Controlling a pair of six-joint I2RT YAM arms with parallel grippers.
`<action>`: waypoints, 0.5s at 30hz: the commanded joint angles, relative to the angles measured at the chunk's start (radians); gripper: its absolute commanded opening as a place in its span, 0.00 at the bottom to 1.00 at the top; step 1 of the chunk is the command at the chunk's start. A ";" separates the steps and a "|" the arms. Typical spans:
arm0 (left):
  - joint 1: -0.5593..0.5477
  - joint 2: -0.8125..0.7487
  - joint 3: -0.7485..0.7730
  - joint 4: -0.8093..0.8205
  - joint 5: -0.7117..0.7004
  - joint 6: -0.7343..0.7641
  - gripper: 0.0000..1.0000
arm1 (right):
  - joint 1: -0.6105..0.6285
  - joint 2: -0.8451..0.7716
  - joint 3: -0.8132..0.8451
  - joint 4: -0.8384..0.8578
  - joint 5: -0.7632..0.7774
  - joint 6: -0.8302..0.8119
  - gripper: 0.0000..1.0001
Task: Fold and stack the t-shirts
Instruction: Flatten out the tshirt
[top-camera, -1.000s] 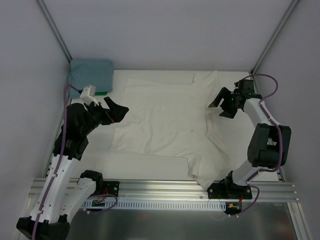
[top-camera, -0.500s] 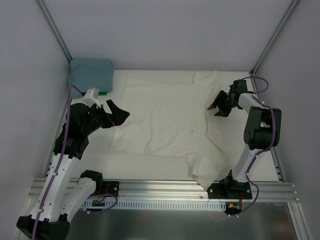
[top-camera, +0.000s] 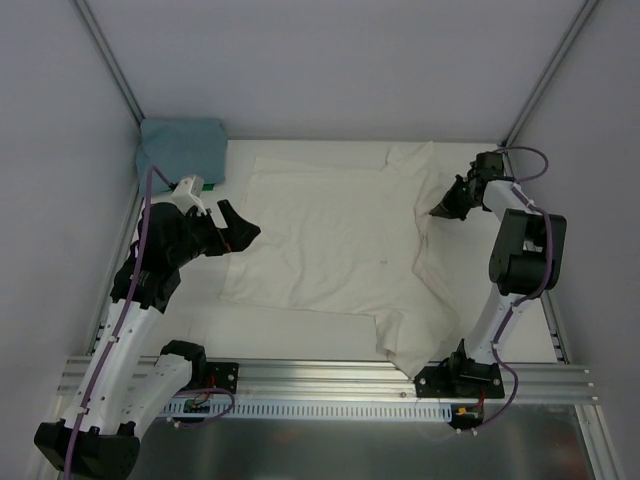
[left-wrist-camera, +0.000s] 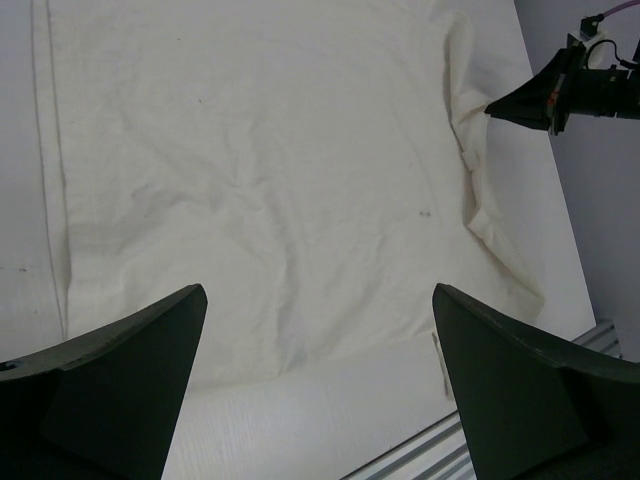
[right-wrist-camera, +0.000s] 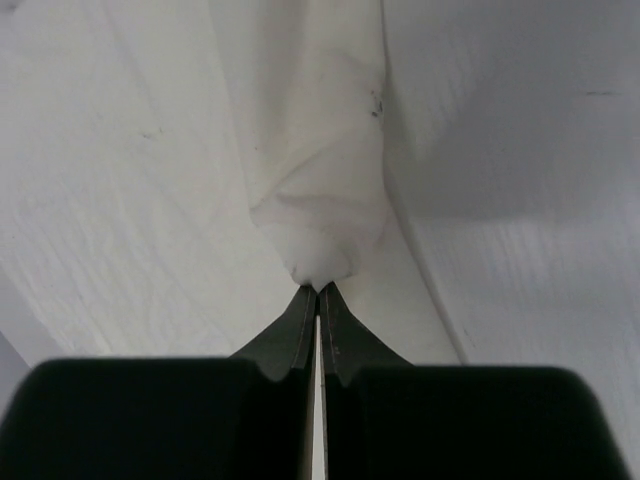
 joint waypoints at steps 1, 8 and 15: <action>-0.006 0.007 0.021 0.015 -0.009 0.039 0.99 | -0.079 -0.088 0.086 -0.024 0.071 0.001 0.00; -0.006 0.025 0.006 0.026 -0.017 0.059 0.99 | -0.215 -0.005 0.342 -0.136 0.082 0.031 0.00; -0.006 0.051 -0.005 0.012 -0.003 0.077 0.99 | -0.269 0.107 0.536 -0.240 0.164 0.002 0.73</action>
